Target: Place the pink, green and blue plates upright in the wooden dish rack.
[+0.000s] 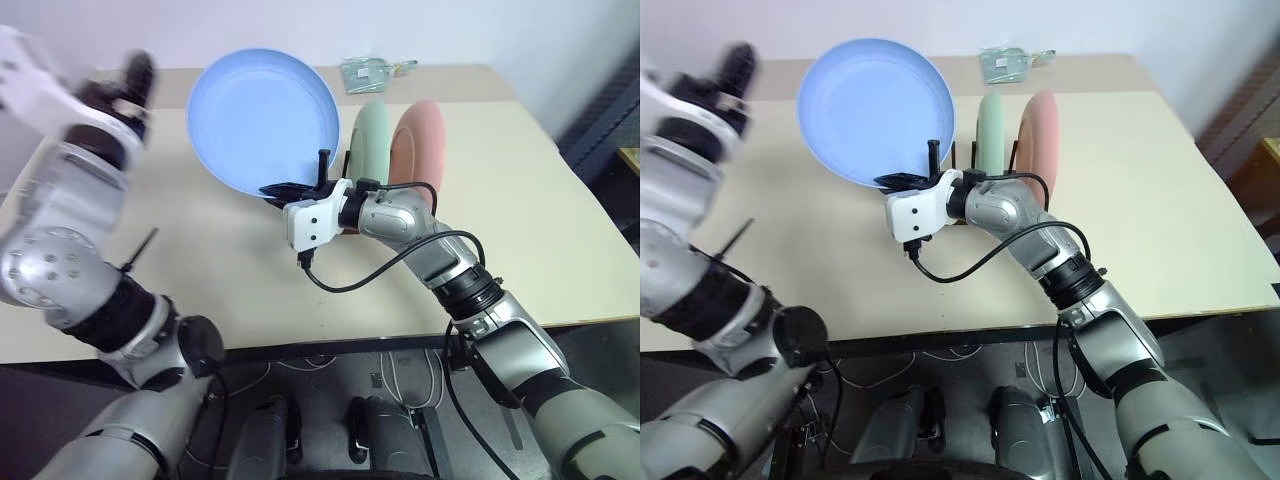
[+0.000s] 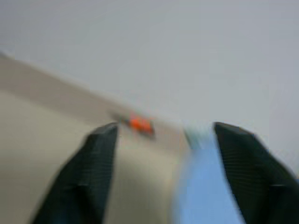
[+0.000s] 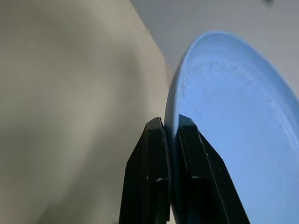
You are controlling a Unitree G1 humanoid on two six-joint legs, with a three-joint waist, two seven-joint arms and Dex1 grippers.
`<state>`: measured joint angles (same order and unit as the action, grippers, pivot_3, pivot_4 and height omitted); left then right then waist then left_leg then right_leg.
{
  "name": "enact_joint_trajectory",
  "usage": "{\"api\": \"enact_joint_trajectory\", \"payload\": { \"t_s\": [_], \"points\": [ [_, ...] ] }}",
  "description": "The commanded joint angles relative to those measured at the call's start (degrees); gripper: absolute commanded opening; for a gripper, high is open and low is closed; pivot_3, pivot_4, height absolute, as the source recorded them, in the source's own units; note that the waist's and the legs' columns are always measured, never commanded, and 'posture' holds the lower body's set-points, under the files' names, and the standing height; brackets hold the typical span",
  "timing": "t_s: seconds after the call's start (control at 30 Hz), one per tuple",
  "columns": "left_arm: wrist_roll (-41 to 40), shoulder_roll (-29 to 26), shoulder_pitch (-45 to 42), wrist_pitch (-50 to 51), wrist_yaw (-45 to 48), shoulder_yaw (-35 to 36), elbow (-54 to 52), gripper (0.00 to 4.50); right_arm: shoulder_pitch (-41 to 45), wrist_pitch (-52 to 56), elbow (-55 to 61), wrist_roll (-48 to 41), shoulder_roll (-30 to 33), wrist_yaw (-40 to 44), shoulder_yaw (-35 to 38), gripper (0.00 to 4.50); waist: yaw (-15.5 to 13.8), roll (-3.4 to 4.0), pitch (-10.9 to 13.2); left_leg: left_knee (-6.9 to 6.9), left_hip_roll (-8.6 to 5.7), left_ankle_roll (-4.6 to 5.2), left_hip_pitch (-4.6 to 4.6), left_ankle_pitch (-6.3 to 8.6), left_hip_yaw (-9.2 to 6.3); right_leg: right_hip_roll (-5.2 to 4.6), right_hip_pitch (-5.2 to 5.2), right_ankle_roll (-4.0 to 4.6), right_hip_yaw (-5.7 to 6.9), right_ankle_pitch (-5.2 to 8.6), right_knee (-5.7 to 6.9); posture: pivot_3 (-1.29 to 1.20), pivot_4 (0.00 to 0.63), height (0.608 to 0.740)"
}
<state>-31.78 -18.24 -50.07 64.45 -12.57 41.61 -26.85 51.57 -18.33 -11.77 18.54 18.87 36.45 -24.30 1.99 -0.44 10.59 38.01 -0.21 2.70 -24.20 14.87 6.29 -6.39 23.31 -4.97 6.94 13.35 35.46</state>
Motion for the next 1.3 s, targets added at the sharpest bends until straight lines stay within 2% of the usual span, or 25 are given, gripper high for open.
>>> {"api": "enact_joint_trajectory", "payload": {
  "t_s": [0.03,0.13,0.2,0.3,0.37,0.47,0.57,0.7,1.0,1.3],
  "points": [
    [8.15,-8.14,9.9,-9.51,5.63,-6.54,3.88,3.44,1.32,7.03,8.58,-13.23,-2.76,3.17,7.07,0.0,0.46,0.0,0.0,-0.03,0.03,-0.02,0.01,-0.01,0.0,0.04,0.02,0.02,0.0,0.01,0.11,0.0,0.15,0.74],
    [12.25,-10.59,19.64,-17.16,10.89,-13.6,6.0,3.44,1.89,18.1,15.08,-24.43,-5.45,3.92,12.35,0.0,0.03,-0.02,-0.01,0.0,0.03,-0.04,0.0,-0.02,-0.02,0.04,0.0,0.03,0.01,0.01,0.19,0.0,0.15,0.74],
    [13.83,-9.26,24.52,-21.75,13.24,-17.9,6.65,3.44,2.21,30.06,20.22,-35.14,-8.24,1.4,17.59,0.0,-0.66,-0.05,-0.03,0.05,0.0,-0.07,-0.03,0.01,-0.02,-0.05,0.01,0.03,0.01,0.01,0.2,0.0,0.15,0.74],
    [17.14,-7.38,28.76,-27.48,14.81,-24.22,7.16,3.44,2.44,49.22,25.64,-51.88,-12.16,-6.68,25.35,0.0,-1.41,-0.08,-0.05,0.06,-0.01,-0.21,-0.1,0.09,-0.08,-0.2,0.07,0.06,-0.04,0.0,0.16,0.0,0.15,0.74],
    [17.43,-4.86,30.2,-29.8,15.16,-26.43,7.16,3.44,1.83,58.0,26.89,-60.63,-15.75,-15.04,29.89,0.0,-1.33,-0.09,-0.06,0.06,-0.04,-0.22,-0.17,0.1,-0.12,-0.31,0.12,0.07,-0.03,-0.01,0.06,0.0,0.15,0.74],
    [18.91,-3.81,32.13,-33.17,16.94,-29.25,6.79,3.44,1.4,65.57,27.55,-68.0,-19.14,-24.25,33.76,0.0,-0.95,-0.04,-0.06,0.0,-0.05,-0.23,-0.21,0.11,-0.09,-0.33,0.25,0.1,-0.04,-0.03,0.08,0.0,0.15,0.74],
    [20.04,-3.69,34.56,-36.37,19.17,-31.57,6.86,3.44,1.4,68.11,26.68,-73.05,-23.13,-32.44,36.71,0.0,-0.71,-0.02,-0.05,-0.07,-0.03,-0.18,-0.24,0.08,0.18,-0.34,0.55,0.23,-0.11,0.05,0.58,0.0,0.15,0.74],
    [20.45,-3.33,36.34,-38.78,20.54,-31.87,7.54,3.44,1.56,68.64,25.71,-74.33,-24.71,-38.43,37.8,0.0,-0.85,-0.02,-0.05,-0.07,0.04,-0.06,-0.31,-0.02,0.47,-0.3,0.88,0.34,-0.18,0.12,0.72,0.0,0.15,0.74],
    [20.99,-2.95,37.84,-39.82,21.41,-31.73,7.41,3.44,0.94,68.05,21.29,-77.05,-27.33,-49.8,40.76,0.0,-0.98,-0.03,-0.06,-0.06,0.03,-0.02,-0.37,-0.01,0.56,-0.29,0.97,0.34,-0.24,0.12,0.75,0.0,0.15,0.74],
    [21.34,-3.05,39.95,-40.66,24.27,-33.5,6.16,3.44,3.12,65.75,15.18,-72.98,-25.13,-50.24,39.51,0.0,-0.92,-0.02,-0.06,-0.06,0.04,-0.01,-0.37,-0.02,0.59,-0.26,0.98,0.33,-0.27,0.13,0.76,0.0,0.15,0.74]
  ]
}}
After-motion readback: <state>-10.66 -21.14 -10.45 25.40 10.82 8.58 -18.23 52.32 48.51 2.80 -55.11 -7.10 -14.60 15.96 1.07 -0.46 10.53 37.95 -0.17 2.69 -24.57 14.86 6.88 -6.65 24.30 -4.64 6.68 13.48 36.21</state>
